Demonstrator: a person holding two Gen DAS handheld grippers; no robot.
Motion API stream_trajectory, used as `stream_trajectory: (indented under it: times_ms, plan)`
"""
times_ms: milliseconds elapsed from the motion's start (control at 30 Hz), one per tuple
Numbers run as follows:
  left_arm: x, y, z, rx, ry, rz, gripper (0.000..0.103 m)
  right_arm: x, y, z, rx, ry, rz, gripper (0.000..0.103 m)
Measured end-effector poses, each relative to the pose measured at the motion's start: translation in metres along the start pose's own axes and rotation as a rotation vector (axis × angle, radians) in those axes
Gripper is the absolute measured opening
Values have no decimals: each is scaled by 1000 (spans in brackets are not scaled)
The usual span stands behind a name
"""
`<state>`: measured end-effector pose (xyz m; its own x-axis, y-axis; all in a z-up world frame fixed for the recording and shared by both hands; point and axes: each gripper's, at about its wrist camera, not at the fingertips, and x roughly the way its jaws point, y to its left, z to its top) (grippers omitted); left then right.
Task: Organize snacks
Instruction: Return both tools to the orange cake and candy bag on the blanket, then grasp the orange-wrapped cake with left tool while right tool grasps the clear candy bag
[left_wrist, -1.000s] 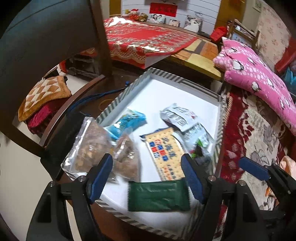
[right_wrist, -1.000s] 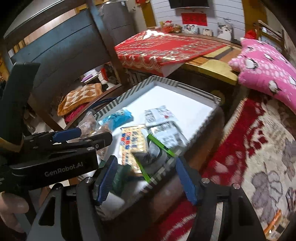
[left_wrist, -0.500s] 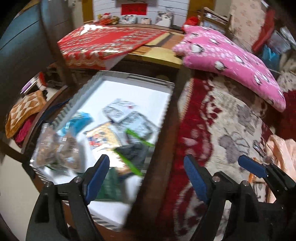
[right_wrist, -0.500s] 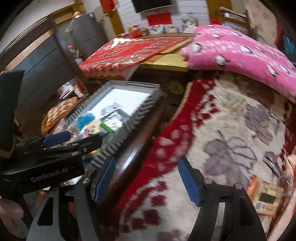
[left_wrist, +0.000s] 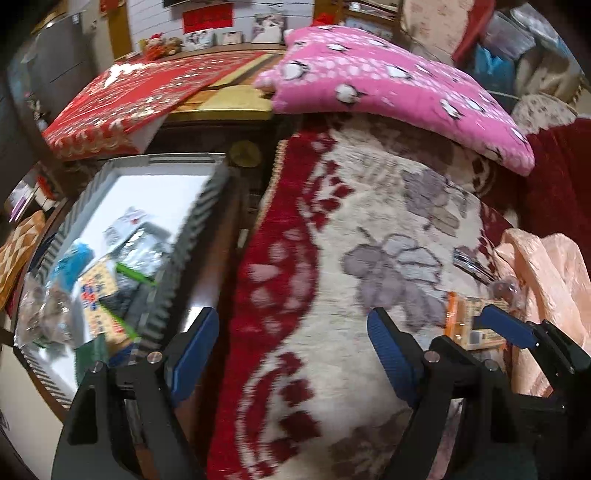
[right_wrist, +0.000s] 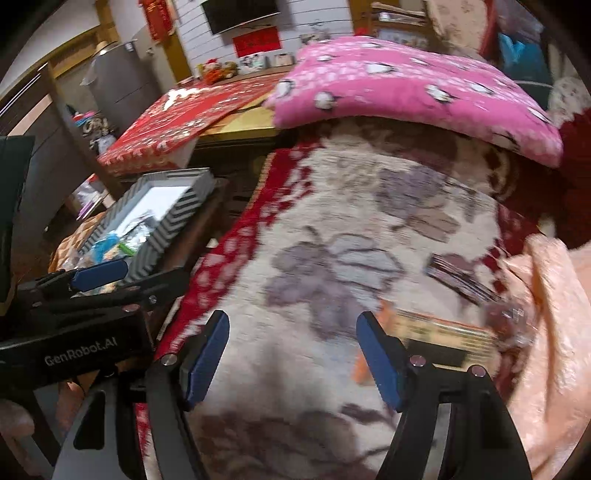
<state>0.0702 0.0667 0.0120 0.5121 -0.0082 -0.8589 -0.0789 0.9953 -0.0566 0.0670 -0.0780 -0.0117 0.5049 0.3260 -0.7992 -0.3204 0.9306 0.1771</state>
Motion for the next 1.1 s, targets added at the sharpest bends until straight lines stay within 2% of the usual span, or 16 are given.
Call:
stream_trajectory:
  times_ms: [467,667,767,833,933,1100]
  plan:
    - [31,-78,2,102,57,-73,82,-35,-105,-25,142,19,-126,77]
    - [47,-108,-1,177,90,-99,82,-40,-134,-32,195,28,-154,77]
    - [50,-121,-3,262,79,-122,82,-45,-142,-33,209,22,-155,77]
    - [50,-130,-3,339,62,-166,82,-45,-145,-32,215,24,-158,77]
    - [52,-147,-6,515,45,-213,82,-50,-151,-33,232,16,-154,77]
    - [62,-173,-12,744,56,-282,82,-54,-158,-31,247,13,-173,77]
